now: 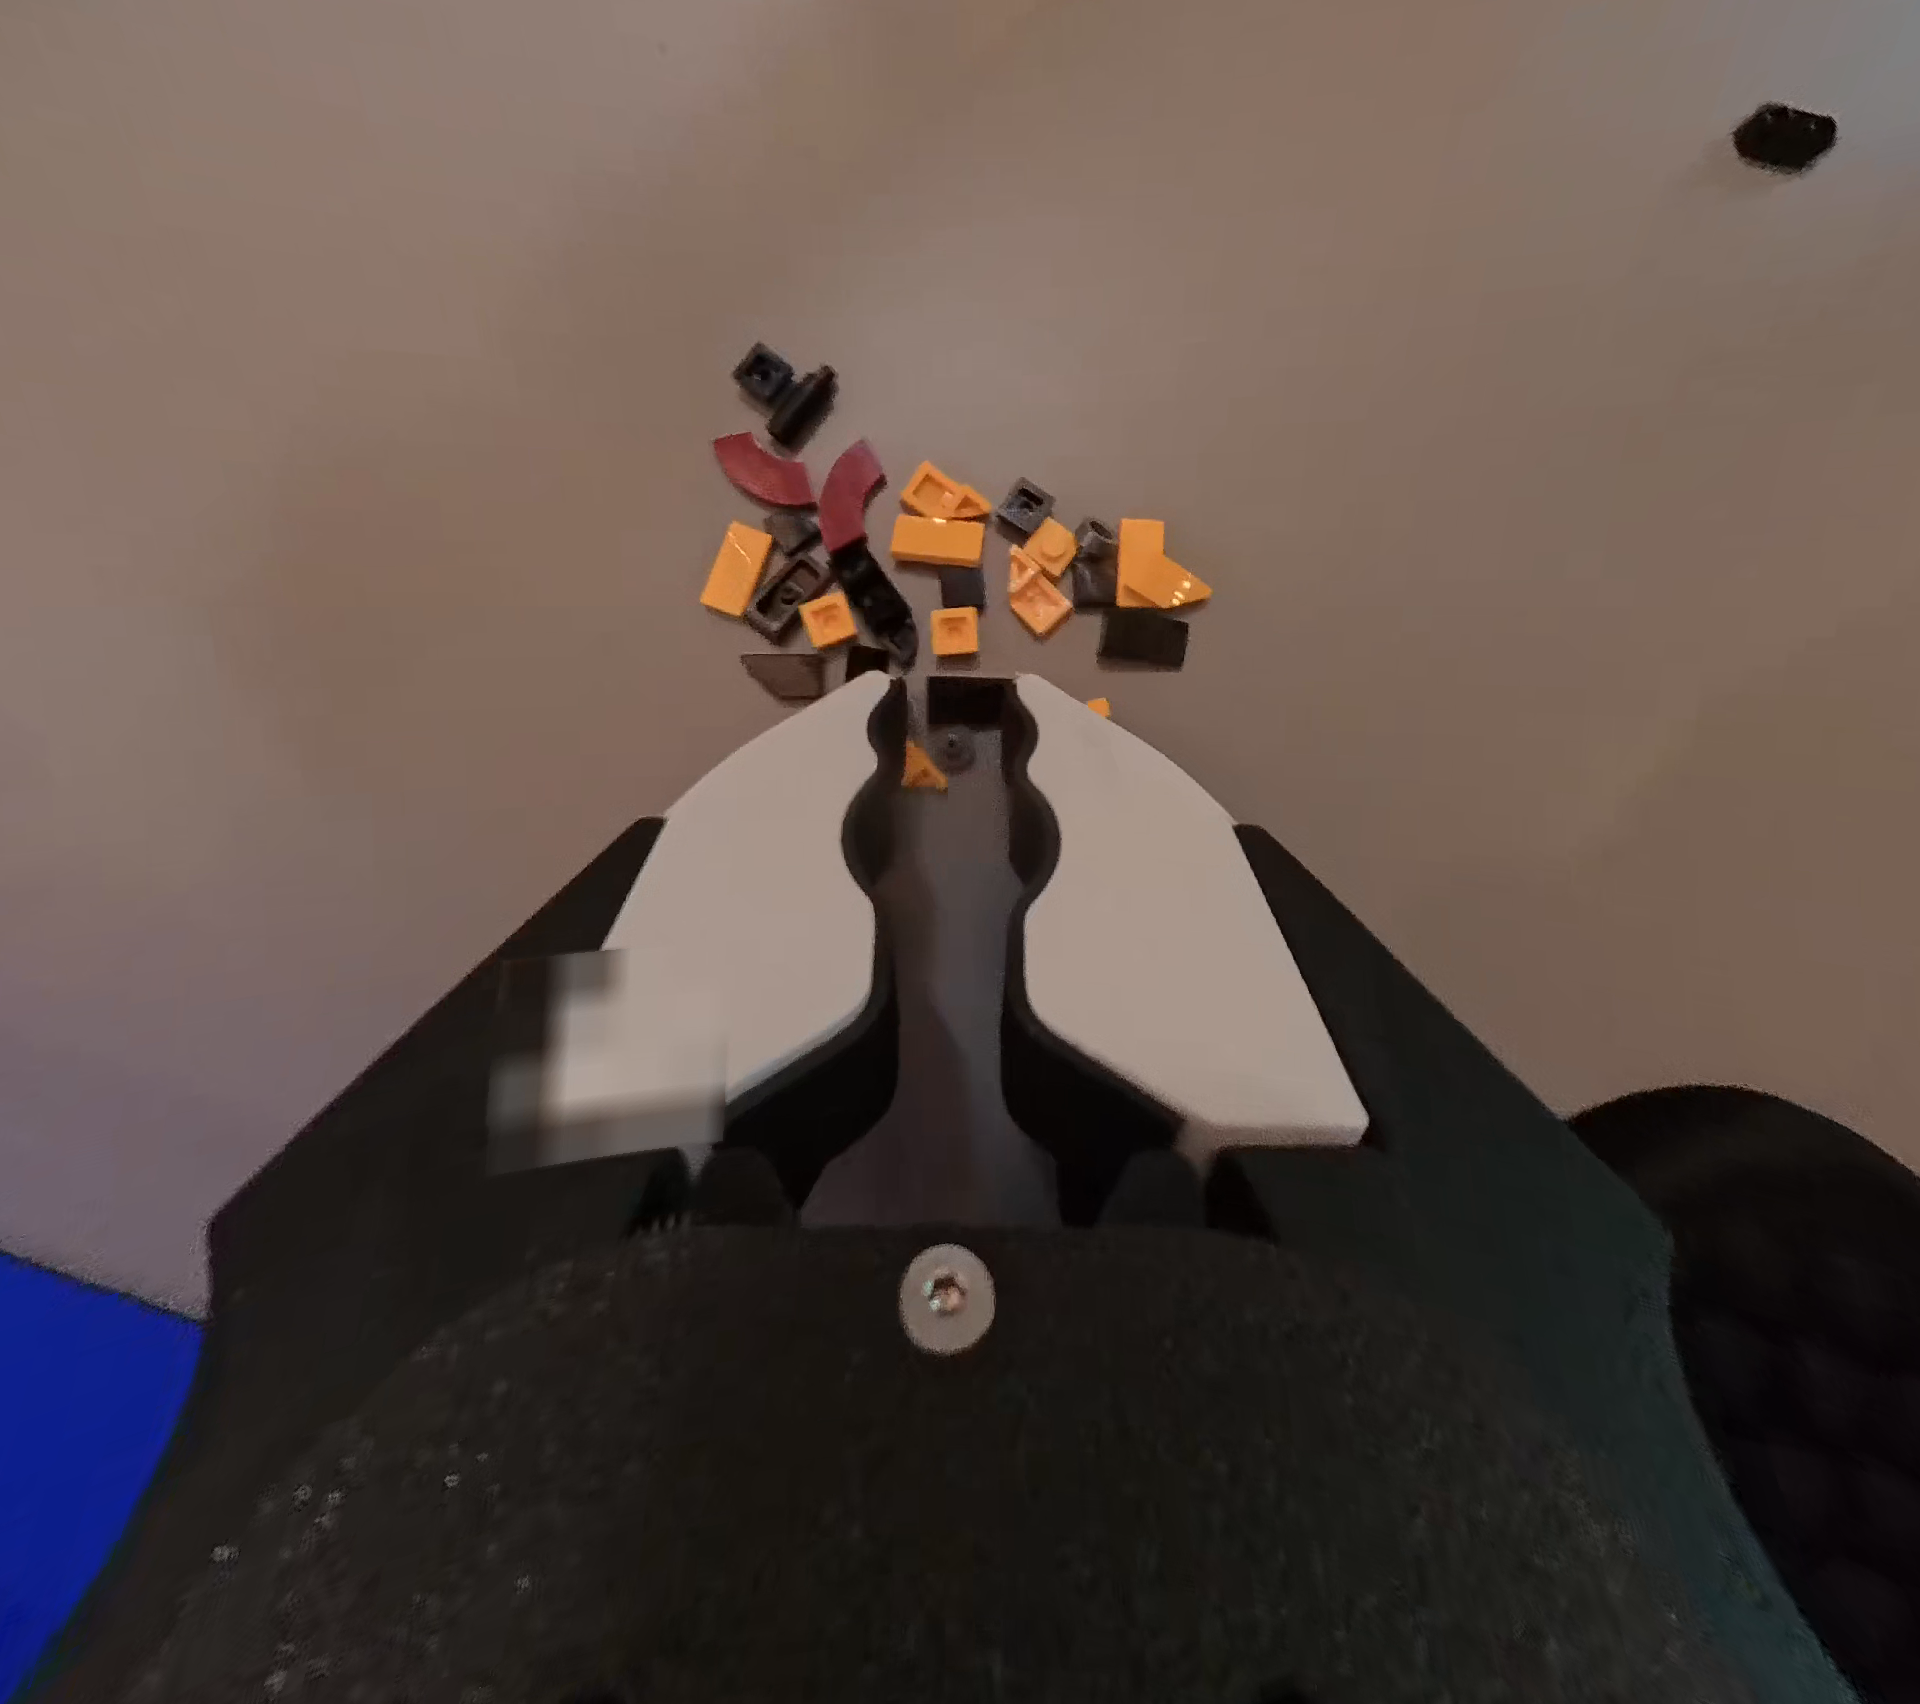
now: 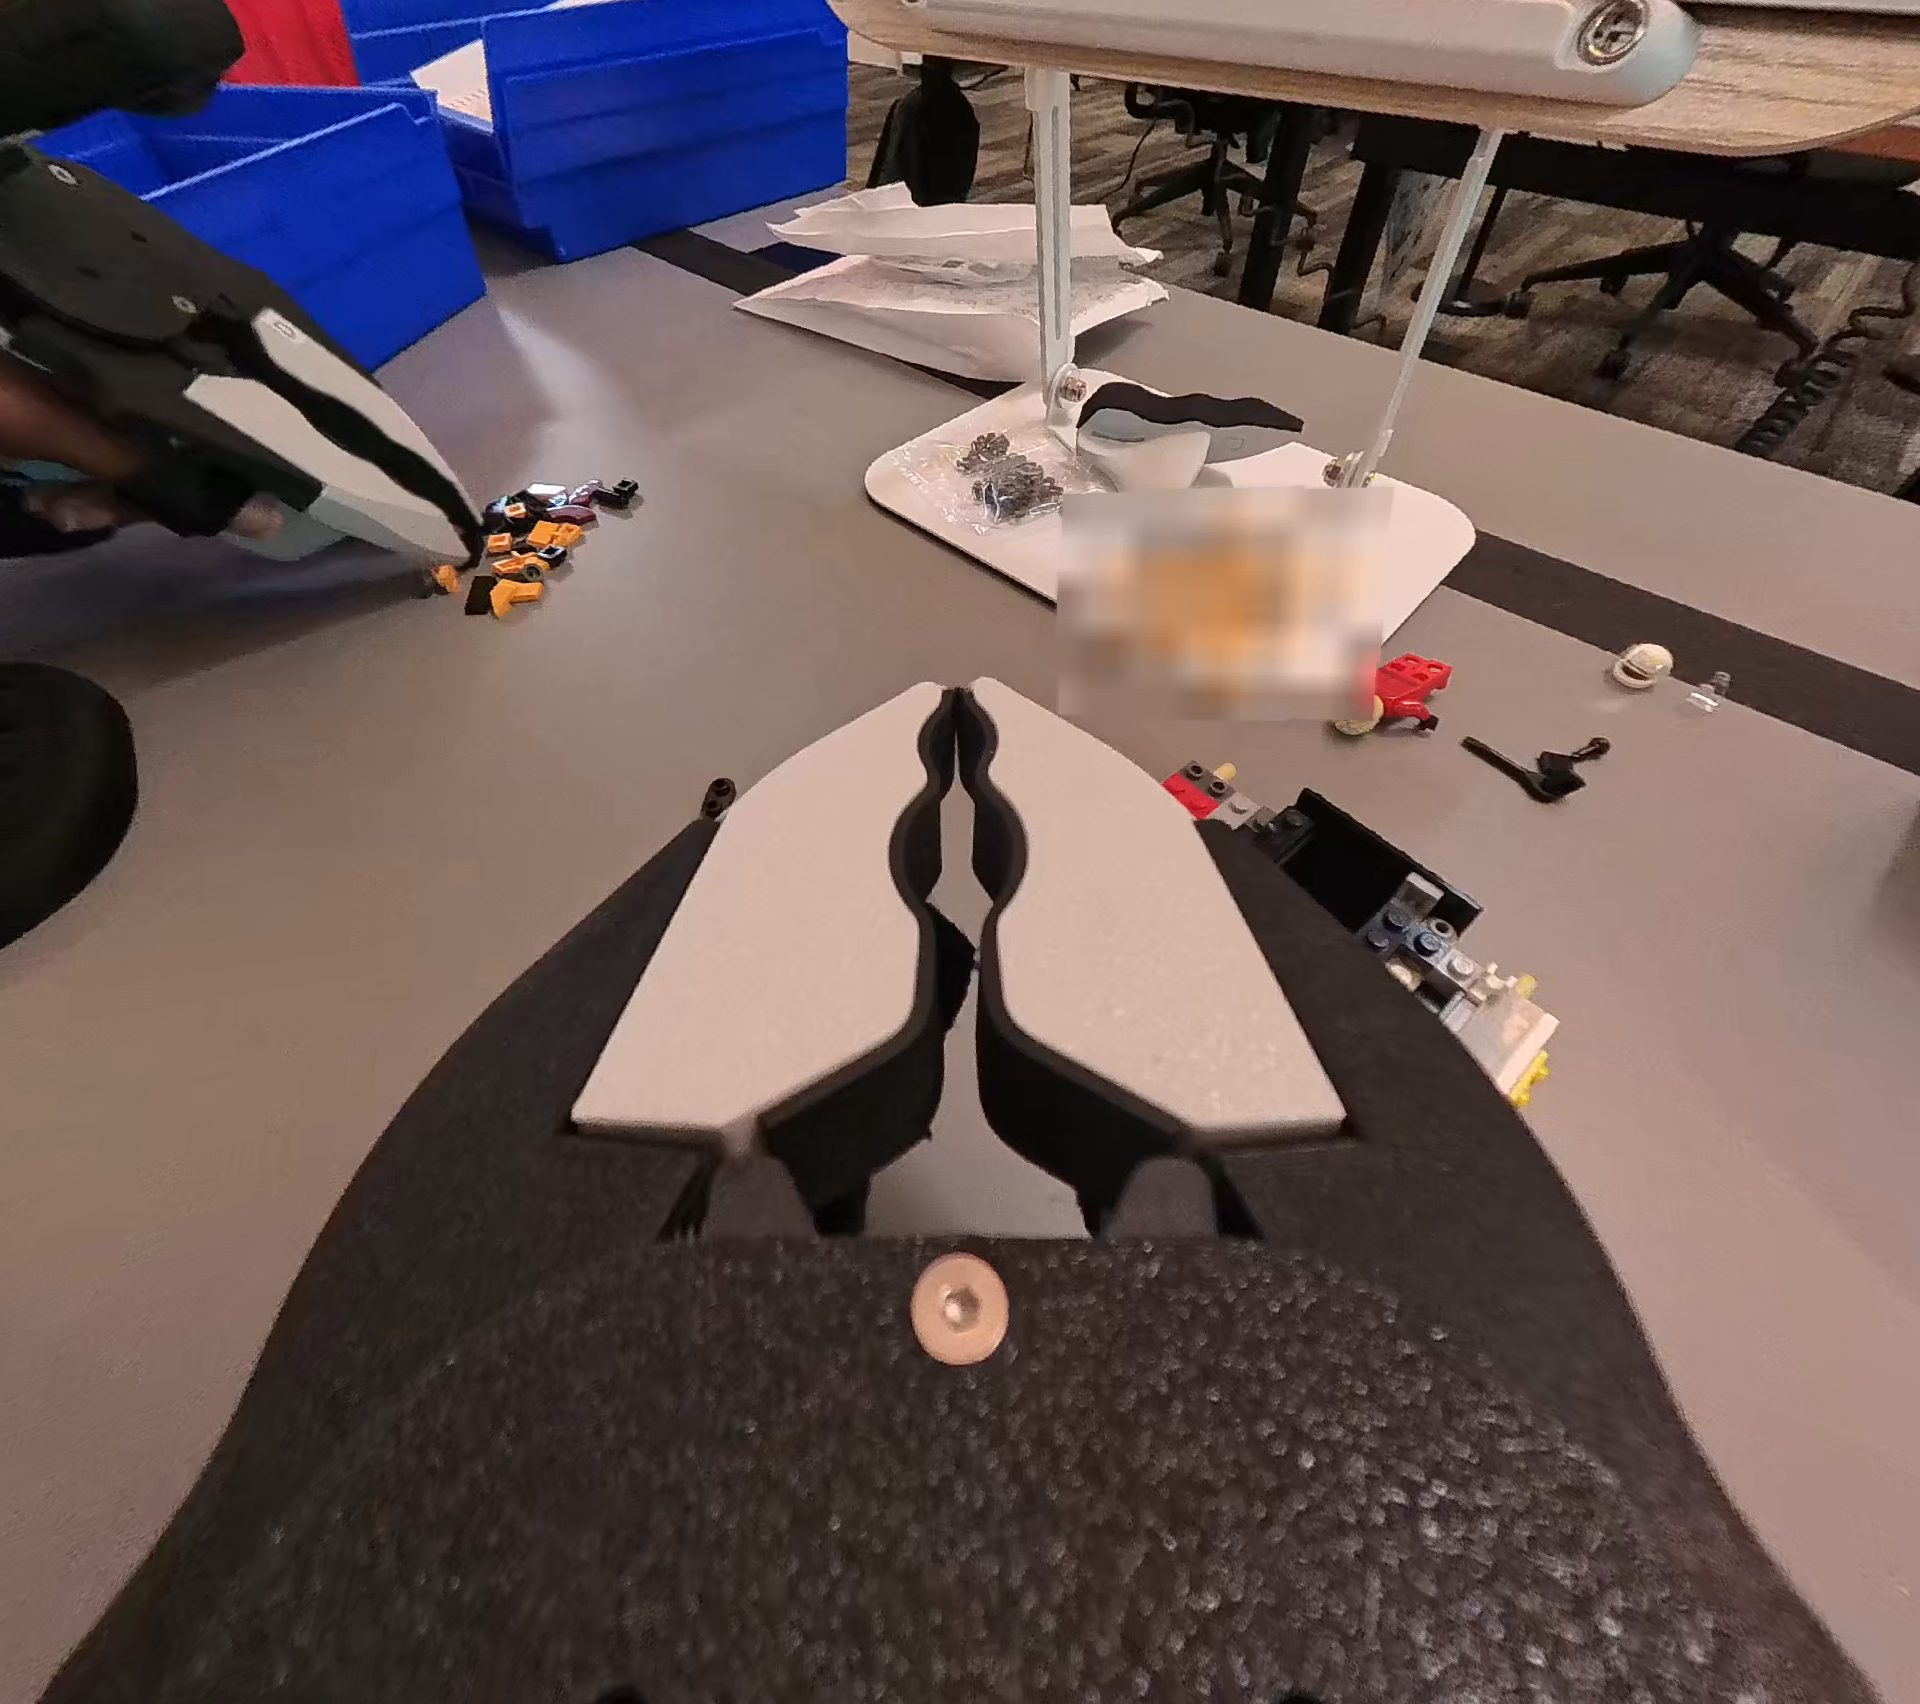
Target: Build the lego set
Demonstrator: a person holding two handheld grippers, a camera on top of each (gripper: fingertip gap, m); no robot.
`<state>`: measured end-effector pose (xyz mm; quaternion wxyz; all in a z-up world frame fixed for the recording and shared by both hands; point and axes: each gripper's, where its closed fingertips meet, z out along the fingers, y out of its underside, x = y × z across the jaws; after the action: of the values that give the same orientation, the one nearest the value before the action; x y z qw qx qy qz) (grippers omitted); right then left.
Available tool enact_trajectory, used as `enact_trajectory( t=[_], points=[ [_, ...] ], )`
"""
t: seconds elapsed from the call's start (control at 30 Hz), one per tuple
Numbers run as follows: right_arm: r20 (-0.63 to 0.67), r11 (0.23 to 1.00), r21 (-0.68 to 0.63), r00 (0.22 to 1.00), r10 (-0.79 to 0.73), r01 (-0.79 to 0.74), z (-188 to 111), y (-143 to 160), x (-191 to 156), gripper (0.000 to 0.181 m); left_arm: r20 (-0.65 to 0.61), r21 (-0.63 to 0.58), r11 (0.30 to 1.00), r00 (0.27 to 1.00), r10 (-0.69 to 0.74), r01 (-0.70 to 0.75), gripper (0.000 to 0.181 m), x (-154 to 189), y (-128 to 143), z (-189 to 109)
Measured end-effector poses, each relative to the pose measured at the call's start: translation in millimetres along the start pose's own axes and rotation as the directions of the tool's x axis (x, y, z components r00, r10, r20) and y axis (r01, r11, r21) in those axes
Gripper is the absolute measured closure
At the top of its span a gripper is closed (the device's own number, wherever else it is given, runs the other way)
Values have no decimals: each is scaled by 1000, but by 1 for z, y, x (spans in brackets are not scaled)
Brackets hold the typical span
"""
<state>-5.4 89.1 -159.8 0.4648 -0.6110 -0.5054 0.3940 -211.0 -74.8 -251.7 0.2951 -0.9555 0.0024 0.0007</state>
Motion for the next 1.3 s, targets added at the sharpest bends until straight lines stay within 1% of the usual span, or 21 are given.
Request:
enact_trajectory(
  t=[0.13, 0.27, 0.37, 0.43, 0.5, 0.57, 0.67, 0.77, 0.87, 0.97, 1.07, 1.13, 1.27, 1.3],
  points=[
    [7, 1000, 0, 1000, 7, -7, 0, 0, 0, 181, -9, -11, 998, 999, 54, -54, 167, 4, 1, 0],
    [17, 1000, -1, 1000, 17, -17, -1, 0, -1, 181, -25, -4, 998, 998, 60, -60, 167, 6, 0, 1],
    [19, 1000, -2, 1000, 20, -20, -1, 0, -1, 181, -6, 5, 997, 997, 74, -74, 168, 4, -2, 1],
    [22, 1000, 1, 999, 23, -23, -1, 0, -1, 181, 12, 32, 996, 996, 86, -86, 176, 2, -7, -4],
    [21, 1000, 1, 1000, 22, -22, -1, 0, -1, 181, 32, 66, 992, 994, 107, -109, 177, 2, -13, -11],
    [23, 1000, -4, 999, 23, -23, 0, 1, -1, 181, 16, 91, 988, 992, 121, -122, 177, 7, -18, -16],
    [21, 1000, -2, 1000, 20, -20, -1, 0, -1, 181, 21, 95, 986, 991, 132, -133, 177, 8, -20, -18],
    [21, 1000, 4, 1000, 20, -20, -2, -1, -1, 181, -55, 156, 979, 989, 140, -130, 178, 24, -29, -22],
    [24, 1000, 2, 999, 22, -22, -1, -1, -1, 181, -181, 240, 961, 966, 184, -138, 178, 59, -45, -25],
    [28, 1000, 1, 999, 19, -19, -1, -1, -3, 181, -274, 262, 948, 928, 251, -180, 178, 96, -54, -13],
    [27, 1000, 4, 1000, 14, -14, -2, -3, -3, 181, -336, 229, 945, 892, 302, -234, 178, 123, -57, 7],
    [24, 1000, 9, 1000, 14, -14, -3, -4, -2, 181, -348, 188, 941, 876, 333, -282, 178, 131, -58, 21],
    [23, 1000, 12, 1000, 13, -13, -4, -5, -1, 181, -317, 178, 921, 866, 388, -347, 178, 134, -72, 40],
    [24, 1000, 13, 1000, 11, -12, -4, -5, -1, 181, -318, 180, 918, 863, 393, -352, 175, 135, -75, 43]
  ],
)
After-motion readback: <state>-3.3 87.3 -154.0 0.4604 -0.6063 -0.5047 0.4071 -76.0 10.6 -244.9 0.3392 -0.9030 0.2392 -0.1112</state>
